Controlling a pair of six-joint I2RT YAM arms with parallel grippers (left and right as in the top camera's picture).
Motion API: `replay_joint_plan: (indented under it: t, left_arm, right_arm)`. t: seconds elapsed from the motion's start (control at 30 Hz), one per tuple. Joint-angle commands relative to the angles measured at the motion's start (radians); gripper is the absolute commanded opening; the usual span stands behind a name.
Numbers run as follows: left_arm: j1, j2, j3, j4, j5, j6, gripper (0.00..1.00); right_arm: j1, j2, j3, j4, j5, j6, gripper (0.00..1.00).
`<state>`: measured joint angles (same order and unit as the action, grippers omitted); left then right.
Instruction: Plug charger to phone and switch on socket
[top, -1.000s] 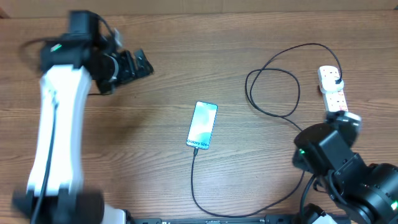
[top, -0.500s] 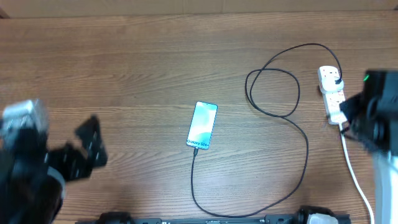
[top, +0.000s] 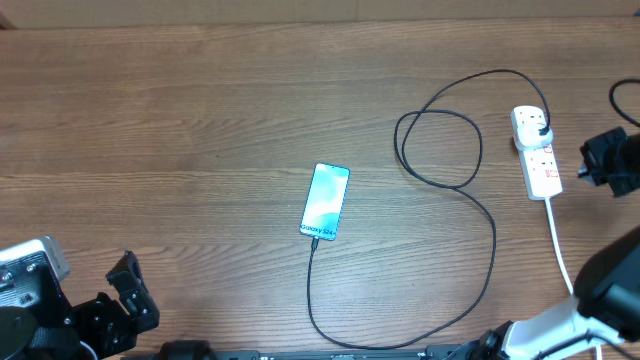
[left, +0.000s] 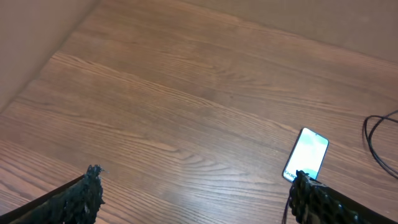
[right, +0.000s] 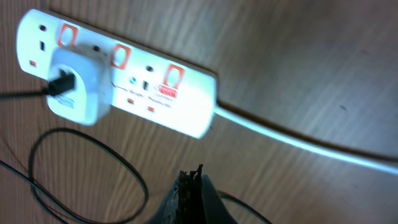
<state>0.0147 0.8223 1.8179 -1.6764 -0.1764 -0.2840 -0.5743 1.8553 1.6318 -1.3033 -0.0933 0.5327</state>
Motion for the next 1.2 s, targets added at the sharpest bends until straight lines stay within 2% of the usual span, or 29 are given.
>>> replay_joint_plan:
  t: [0.0, 0.7, 1.17]
  left_arm:
    - [-0.005, 0.005, -0.005, 0.001, 0.071, 0.014, 1.0]
    - [-0.005, 0.005, -0.005, -0.003, 0.099, 0.015, 1.0]
    - [-0.005, 0.005, -0.005, -0.003, 0.099, 0.015, 1.0]
  right_arm:
    - [0.006, 0.05, 0.077, 0.019, -0.051, -0.044, 0.04]
    - [0.036, 0.24, 0.085, 0.243, -0.108, -0.098, 0.04]
    - [0.099, 0.249, 0.085, 0.295, -0.1, -0.08, 0.04]
